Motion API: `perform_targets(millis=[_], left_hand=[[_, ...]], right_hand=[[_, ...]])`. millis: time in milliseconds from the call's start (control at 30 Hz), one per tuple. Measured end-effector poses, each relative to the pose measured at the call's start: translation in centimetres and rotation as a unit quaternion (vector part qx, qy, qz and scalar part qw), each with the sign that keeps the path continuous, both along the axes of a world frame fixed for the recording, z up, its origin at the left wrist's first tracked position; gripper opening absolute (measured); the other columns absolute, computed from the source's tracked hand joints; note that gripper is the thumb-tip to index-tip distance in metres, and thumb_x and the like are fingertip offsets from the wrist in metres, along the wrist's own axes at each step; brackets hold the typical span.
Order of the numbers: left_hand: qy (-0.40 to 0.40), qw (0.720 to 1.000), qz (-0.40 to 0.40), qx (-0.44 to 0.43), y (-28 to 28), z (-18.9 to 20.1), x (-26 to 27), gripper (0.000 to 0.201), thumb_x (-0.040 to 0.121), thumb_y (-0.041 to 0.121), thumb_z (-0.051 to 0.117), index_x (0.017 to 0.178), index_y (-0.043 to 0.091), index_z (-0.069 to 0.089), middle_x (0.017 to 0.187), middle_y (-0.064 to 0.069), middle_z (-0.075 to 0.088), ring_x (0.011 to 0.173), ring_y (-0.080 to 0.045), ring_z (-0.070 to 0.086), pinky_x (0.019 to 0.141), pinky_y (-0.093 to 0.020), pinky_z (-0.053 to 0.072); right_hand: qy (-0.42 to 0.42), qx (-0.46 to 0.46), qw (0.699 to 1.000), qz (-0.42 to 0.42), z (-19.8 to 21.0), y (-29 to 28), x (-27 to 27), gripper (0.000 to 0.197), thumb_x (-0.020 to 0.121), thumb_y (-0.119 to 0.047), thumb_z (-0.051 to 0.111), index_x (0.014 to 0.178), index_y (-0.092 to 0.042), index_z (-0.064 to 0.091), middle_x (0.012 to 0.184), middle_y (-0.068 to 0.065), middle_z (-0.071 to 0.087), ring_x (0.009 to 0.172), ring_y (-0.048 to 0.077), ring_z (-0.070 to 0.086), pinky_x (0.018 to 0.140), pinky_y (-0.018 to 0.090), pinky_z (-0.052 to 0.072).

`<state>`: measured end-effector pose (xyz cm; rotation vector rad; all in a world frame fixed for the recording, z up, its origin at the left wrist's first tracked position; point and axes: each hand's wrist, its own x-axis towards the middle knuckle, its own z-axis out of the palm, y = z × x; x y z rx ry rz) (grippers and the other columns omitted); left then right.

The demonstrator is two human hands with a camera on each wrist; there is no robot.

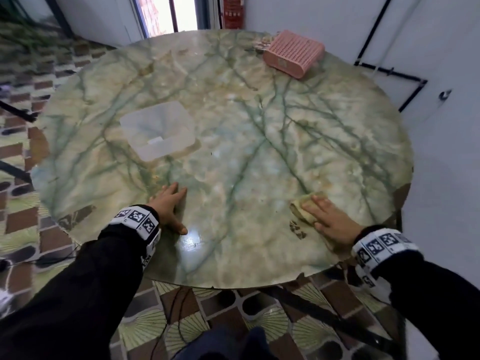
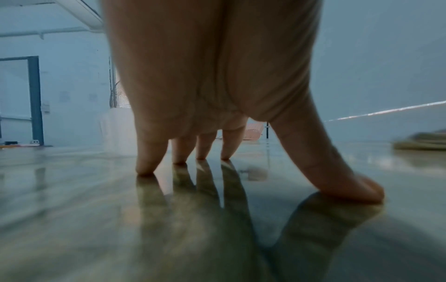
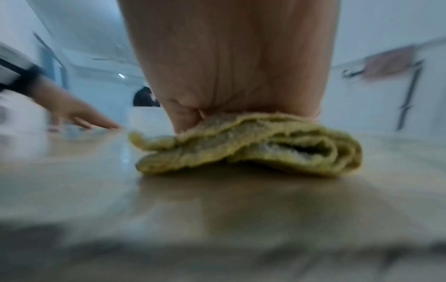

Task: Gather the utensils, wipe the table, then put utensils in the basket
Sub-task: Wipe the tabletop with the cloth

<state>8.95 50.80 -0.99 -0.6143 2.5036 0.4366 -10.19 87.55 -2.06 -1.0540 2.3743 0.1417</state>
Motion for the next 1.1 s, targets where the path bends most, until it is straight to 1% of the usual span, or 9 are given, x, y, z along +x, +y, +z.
perform_targets(millis=[167,333,400,467,633,700,733,933,1100], left_hand=[[-0.024,1.000,0.006,-0.017,0.4,0.5,-0.6,0.125,0.061,0.038,0.084,0.149,0.016,-0.001,0.156,-0.012,-0.012,0.144,-0.033,-0.009,0.119,-0.042,0.005],[-0.038,0.999,0.026,-0.015,0.8,0.7,-0.9,0.125,0.061,0.033,0.085,0.149,0.013,-0.002,0.156,-0.013,-0.013,0.144,-0.033,-0.010,0.119,-0.041,0.004],[-0.038,0.999,0.028,-0.017,1.0,0.7,-0.9,0.124,0.062,0.033,0.084,0.149,0.013,-0.002,0.156,-0.014,-0.013,0.144,-0.033,-0.010,0.119,-0.040,0.004],[-0.034,0.999,0.027,-0.024,1.2,0.8,-0.9,0.124,0.062,0.033,0.084,0.149,0.013,-0.002,0.156,-0.014,-0.012,0.144,-0.033,-0.009,0.119,-0.038,0.005],[-0.027,0.999,0.023,-0.027,1.2,0.8,-0.6,0.125,0.061,0.033,0.084,0.149,0.014,-0.002,0.156,-0.012,-0.012,0.144,-0.032,-0.009,0.119,-0.039,0.006],[-0.028,0.999,0.024,-0.027,1.2,0.7,-0.6,0.126,0.061,0.034,0.085,0.149,0.016,-0.003,0.156,-0.010,-0.013,0.144,-0.031,-0.009,0.119,-0.040,0.007],[-0.028,0.999,0.023,-0.028,1.2,0.7,-0.6,0.126,0.060,0.034,0.085,0.149,0.016,-0.003,0.156,-0.010,-0.013,0.144,-0.031,-0.010,0.119,-0.040,0.008],[-0.036,0.999,0.024,-0.022,1.1,0.9,-0.8,0.128,0.058,0.033,0.086,0.149,0.018,-0.002,0.157,-0.007,-0.014,0.144,-0.031,-0.010,0.119,-0.042,0.008],[-0.039,0.999,0.022,-0.003,1.0,0.9,-0.7,0.128,0.058,0.032,0.086,0.149,0.019,-0.004,0.156,-0.006,-0.016,0.144,-0.030,-0.013,0.117,-0.049,0.010]], right_hand=[[0.068,-0.021,0.985,-0.157,0.4,-6.0,-4.0,0.058,0.099,-0.025,0.032,0.150,-0.024,0.005,0.157,0.015,0.001,0.145,0.028,0.005,0.119,0.035,0.006],[0.069,-0.174,0.967,0.172,1.9,-13.9,4.4,0.052,0.074,-0.021,0.054,0.125,-0.013,0.058,0.131,0.015,0.055,0.120,0.028,0.055,0.107,0.034,0.032],[0.031,-0.155,0.958,0.238,1.6,-13.5,9.5,0.063,0.080,-0.020,0.062,0.139,-0.027,0.041,0.150,0.012,0.032,0.137,0.027,0.033,0.112,0.040,0.021],[-0.022,-0.056,0.962,0.267,1.0,-10.9,11.9,0.059,0.095,-0.028,0.043,0.146,-0.041,0.015,0.159,-0.001,-0.003,0.146,0.021,0.000,0.116,0.046,0.005],[-0.104,-0.027,0.956,0.274,1.5,-3.3,5.7,0.053,0.098,-0.043,0.030,0.147,-0.038,0.009,0.155,-0.008,-0.017,0.141,0.011,-0.017,0.118,0.042,-0.005],[-0.066,-0.003,0.964,0.256,1.0,-2.4,0.7,0.094,0.074,-0.082,-0.002,0.148,-0.023,0.002,0.149,-0.008,-0.020,0.136,0.008,-0.016,0.118,0.035,-0.001],[-0.046,0.006,0.975,0.218,0.7,-2.5,-2.1,0.112,0.061,-0.087,-0.014,0.147,-0.018,-0.002,0.147,-0.006,-0.020,0.137,0.009,-0.015,0.117,0.033,0.001],[0.081,-0.043,0.993,-0.075,-0.4,-11.1,-9.9,0.058,0.097,-0.030,0.033,0.149,-0.025,0.008,0.157,0.016,0.000,0.145,0.031,0.004,0.118,0.032,0.006],[0.046,-0.048,0.997,0.030,-0.4,-21.9,-5.8,0.059,0.097,-0.031,0.036,0.148,-0.035,0.007,0.158,0.010,-0.004,0.146,0.029,0.002,0.118,0.037,0.004]])
